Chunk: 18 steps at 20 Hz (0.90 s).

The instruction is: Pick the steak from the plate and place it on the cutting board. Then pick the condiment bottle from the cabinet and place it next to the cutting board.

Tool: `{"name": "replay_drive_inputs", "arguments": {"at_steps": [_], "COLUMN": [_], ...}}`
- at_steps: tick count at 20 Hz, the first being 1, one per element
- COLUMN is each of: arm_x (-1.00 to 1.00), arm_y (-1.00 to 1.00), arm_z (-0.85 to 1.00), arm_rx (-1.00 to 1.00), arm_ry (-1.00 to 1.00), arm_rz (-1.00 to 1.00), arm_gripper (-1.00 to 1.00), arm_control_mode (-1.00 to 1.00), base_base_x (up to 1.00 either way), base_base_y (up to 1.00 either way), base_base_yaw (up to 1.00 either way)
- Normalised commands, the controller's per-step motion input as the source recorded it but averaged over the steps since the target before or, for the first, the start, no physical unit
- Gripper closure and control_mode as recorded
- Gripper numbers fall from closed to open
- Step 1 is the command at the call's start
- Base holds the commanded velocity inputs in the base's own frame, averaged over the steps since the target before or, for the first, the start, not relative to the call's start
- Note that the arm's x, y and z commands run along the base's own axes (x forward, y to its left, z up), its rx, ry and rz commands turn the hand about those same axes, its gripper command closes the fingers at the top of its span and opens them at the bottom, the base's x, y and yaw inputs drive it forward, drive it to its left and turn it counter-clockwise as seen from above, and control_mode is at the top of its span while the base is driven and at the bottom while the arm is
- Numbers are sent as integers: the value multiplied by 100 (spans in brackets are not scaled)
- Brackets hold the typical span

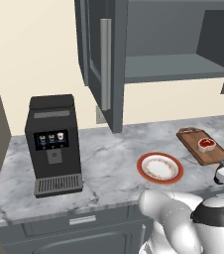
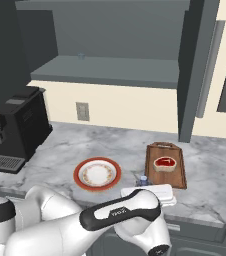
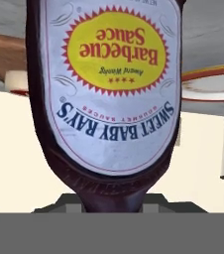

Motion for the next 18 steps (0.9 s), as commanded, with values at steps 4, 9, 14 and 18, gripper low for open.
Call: {"name": "replay_drive_inputs", "arguments": {"at_steps": [4,9,14,18], "arm_x": [4,10,19,17], "arm_y": [0,0,-3,-10], "arm_z": [-18,-15,-5,-3], "arm_rx": [0,0,0,0], "arm_ry": [0,0,0,0], "arm_rz": [0,0,0,0], "arm_gripper": [100,100,100,100], "arm_control_mode": [-100,-100,-100,-100], "base_base_x": [0,0,0,0], "base_base_y": [0,0,0,0], "base_base_yaw": [0,0,0,0]}}
